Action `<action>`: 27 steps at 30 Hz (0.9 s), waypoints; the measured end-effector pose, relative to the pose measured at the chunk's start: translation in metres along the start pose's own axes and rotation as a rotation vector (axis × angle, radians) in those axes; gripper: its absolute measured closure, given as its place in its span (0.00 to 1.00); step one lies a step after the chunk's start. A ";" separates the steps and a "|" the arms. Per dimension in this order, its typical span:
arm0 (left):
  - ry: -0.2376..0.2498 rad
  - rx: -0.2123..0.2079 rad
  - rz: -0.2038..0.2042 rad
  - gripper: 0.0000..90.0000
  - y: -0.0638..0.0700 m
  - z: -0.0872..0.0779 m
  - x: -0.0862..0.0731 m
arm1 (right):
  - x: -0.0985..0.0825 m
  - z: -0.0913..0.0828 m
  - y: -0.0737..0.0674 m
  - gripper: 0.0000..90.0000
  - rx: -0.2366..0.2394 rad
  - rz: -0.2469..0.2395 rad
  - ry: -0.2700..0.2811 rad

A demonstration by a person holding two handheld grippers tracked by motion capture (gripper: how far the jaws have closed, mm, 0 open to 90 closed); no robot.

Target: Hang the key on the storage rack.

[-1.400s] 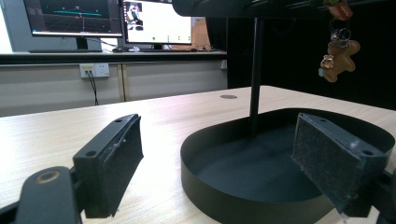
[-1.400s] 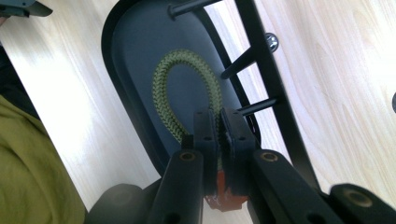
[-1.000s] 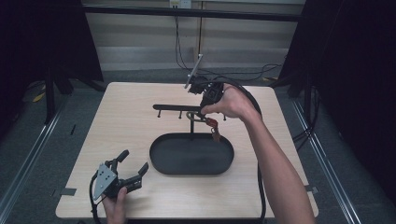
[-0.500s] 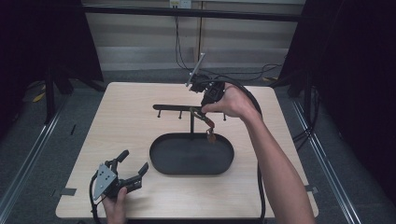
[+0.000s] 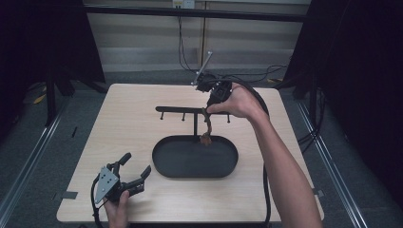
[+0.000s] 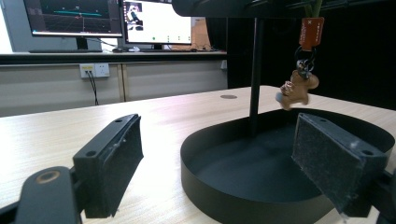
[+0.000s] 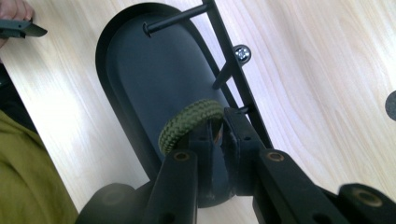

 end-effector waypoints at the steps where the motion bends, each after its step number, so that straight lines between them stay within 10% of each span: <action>1: 0.003 0.001 0.000 0.18 0.000 0.000 0.000 | 0.000 0.001 0.000 0.90 0.006 0.001 0.000; 27: 0.005 0.006 0.003 0.18 0.000 0.000 0.000 | -0.025 -0.002 0.001 0.59 0.128 0.076 0.069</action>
Point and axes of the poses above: each handheld gripper's, and its own axes: z roughly forward along the jaws, x roughly out of its top, y roughly to its right, the point moved 2 cm from there along z, roughly forward along the jaws, and after that the axes turned 14 degrees about -x, right-handed, at the moved point
